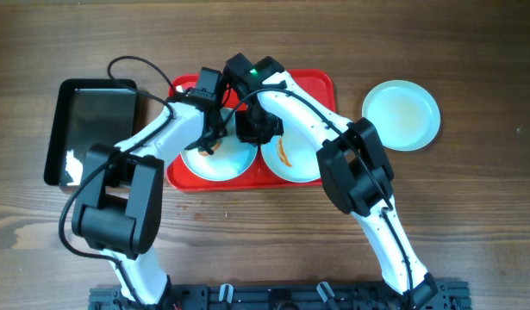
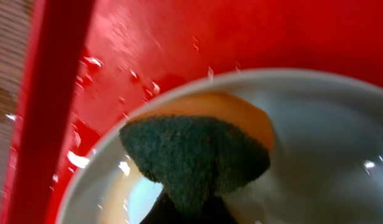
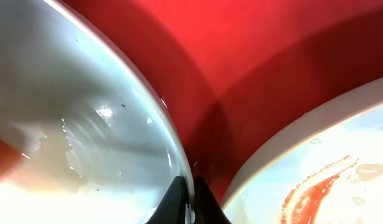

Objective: Clean dirty plates on tray and stack at the side
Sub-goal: 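Hold the left plate with the right gripper and scrub with sponge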

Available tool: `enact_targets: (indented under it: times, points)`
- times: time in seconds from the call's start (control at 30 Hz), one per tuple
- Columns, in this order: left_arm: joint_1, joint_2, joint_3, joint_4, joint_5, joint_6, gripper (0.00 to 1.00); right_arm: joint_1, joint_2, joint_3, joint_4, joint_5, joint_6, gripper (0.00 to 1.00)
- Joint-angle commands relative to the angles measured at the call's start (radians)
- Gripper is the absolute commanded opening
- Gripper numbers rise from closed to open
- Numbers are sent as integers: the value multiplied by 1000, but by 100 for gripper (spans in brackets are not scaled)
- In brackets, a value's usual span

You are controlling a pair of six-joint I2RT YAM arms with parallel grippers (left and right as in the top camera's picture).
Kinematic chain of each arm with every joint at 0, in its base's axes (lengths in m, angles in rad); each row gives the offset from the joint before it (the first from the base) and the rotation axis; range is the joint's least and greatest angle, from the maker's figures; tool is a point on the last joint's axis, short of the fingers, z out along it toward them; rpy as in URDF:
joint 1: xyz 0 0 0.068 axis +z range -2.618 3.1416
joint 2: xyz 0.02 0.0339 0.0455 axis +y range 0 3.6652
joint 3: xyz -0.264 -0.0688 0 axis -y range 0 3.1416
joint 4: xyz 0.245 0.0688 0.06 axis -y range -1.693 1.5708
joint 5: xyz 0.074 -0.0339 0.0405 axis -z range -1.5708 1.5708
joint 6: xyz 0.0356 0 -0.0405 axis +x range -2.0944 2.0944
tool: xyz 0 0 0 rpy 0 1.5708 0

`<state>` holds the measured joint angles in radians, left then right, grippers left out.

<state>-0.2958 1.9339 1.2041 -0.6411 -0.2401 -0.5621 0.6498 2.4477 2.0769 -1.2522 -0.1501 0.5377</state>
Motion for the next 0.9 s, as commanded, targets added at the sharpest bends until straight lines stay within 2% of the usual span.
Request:
enact_targets:
  times: [0.0,0.07,0.17,0.27,0.4,0.47,0.53,0.6,0.7,0.8,0.87]
  points:
    - [65,53,-13,21,-121,10,4,-4,18,-11,-23,90,-13,4]
    - [93,53,-13,2,-129,48,4,-4,18,-11,-22,90,-13,4]
    - [119,50,-13,-121,-174,48,4,-4,18,-11,-16,90,-11,5]
    - [96,23,-13,-232,-299,-71,4,-4,18,-11,-6,81,-10,4]
    - [13,-79,-13,-311,-444,-81,4,-4,18,-11,2,79,16,4]
    - [-22,-127,-13,-318,-456,-138,4,-4,18,-11,2,79,15,4]
    - [-61,-166,-13,-298,-329,-161,4,-5,18,-11,2,79,15,4]
    - [-85,-163,-13,-244,-110,-160,4,-8,18,-11,3,79,16,4]
    - [-108,-146,-13,-166,94,-149,4,-9,18,-11,2,79,15,4]
    - [-113,-97,-14,-156,110,-150,4,-9,18,-11,2,75,15,4]
    - [-113,-47,-19,-97,173,-150,4,-9,18,-11,3,75,15,4]
